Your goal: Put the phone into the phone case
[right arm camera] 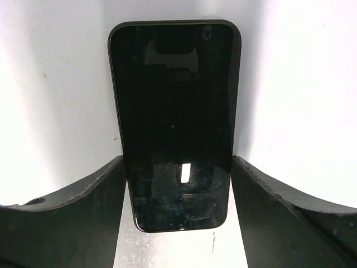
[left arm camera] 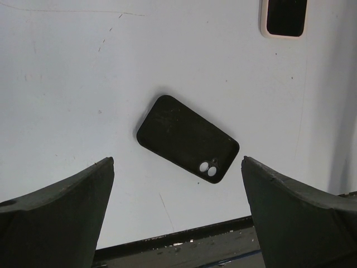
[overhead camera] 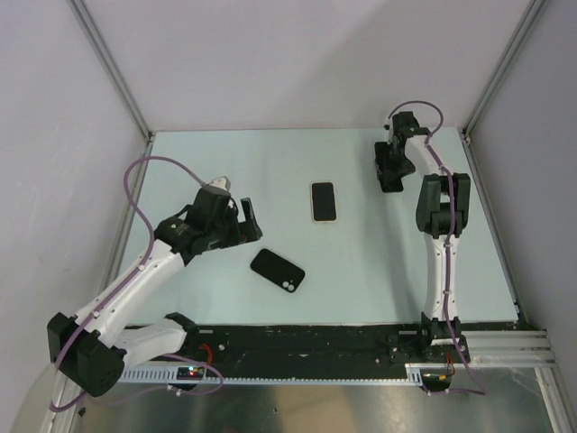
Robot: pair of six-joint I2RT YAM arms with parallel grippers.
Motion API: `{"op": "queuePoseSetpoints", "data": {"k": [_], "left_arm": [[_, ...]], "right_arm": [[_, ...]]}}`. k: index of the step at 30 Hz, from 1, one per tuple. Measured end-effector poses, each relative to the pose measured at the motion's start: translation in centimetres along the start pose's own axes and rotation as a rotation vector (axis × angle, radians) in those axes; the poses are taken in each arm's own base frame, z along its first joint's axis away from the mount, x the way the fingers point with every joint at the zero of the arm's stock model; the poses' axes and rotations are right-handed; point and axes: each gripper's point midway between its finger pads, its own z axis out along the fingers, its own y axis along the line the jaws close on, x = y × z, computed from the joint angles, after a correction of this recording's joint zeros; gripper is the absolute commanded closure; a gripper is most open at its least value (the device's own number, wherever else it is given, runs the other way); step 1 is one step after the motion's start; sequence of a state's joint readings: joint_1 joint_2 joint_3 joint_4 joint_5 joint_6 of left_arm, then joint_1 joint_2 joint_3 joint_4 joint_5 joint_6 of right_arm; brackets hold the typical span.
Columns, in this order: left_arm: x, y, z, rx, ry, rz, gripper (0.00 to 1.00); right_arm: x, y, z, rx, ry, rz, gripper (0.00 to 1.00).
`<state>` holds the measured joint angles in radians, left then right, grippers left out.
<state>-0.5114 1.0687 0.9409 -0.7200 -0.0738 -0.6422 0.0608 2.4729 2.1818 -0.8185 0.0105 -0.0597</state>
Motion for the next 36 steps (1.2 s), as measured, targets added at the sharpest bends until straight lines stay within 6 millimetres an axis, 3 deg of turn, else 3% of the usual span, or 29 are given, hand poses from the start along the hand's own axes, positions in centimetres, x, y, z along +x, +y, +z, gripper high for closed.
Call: {"op": "queuePoseSetpoints", "data": {"k": [8,22,31,36], "left_arm": [[-0.4,-0.2,0.1,0.001,0.0,0.004,0.0],[0.5,-1.0,1.3,0.032,0.056,-0.031,0.0],[4.5,-0.7,3.8,0.077,0.147,-0.136,0.02],[5.4,-1.5,5.0,0.106,0.17,-0.198,0.03]], "right_arm": [[2.4,1.5,-1.2,-0.012,0.004,-0.005,0.47],[13.0,8.0,-6.4,-0.071,0.138,-0.04,0.49],[19.2,11.0,-9.4,-0.107,0.171,-0.05,0.51],[22.0,13.5,-10.7,-0.141,0.153,-0.067,0.51]]}}
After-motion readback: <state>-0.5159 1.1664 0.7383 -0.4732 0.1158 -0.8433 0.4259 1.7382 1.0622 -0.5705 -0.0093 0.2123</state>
